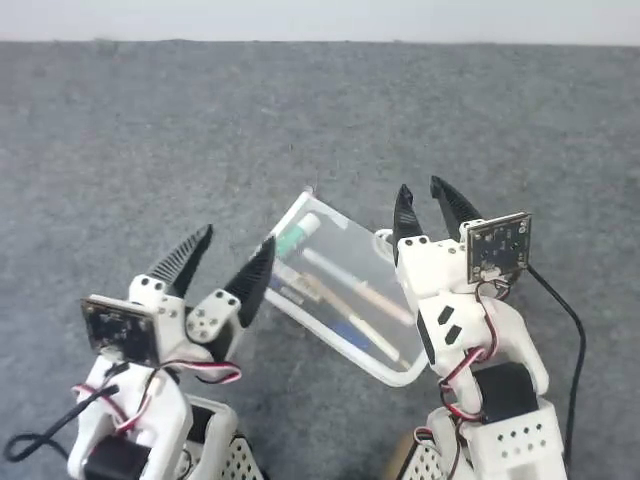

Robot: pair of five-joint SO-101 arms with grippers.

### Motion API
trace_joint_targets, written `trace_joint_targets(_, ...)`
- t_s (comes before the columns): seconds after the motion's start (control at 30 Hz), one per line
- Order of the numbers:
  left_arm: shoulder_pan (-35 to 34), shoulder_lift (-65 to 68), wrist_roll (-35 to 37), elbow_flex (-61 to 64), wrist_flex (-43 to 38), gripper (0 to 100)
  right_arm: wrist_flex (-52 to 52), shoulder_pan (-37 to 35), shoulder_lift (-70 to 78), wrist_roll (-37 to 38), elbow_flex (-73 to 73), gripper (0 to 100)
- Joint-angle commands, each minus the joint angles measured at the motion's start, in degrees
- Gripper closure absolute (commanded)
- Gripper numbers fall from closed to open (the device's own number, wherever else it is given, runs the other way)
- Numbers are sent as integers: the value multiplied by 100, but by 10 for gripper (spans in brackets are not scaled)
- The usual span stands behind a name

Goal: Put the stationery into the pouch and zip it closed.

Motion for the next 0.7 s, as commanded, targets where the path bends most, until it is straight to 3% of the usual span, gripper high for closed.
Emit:
trace_joint_targets(0.0,-554,-141,352,110,-563,770,-119,66,-145,-26,-44,876)
trace_joint_targets(0.17,-712,-141,431,523,-1099,893,-119,66,-145,-26,-44,887)
trace_joint_targets(0.3,-712,-132,413,734,-1459,990,-136,66,-171,-35,-44,976)
trace_joint_targets(0.67,-730,-132,413,848,-1626,989,-611,66,-470,-26,114,991)
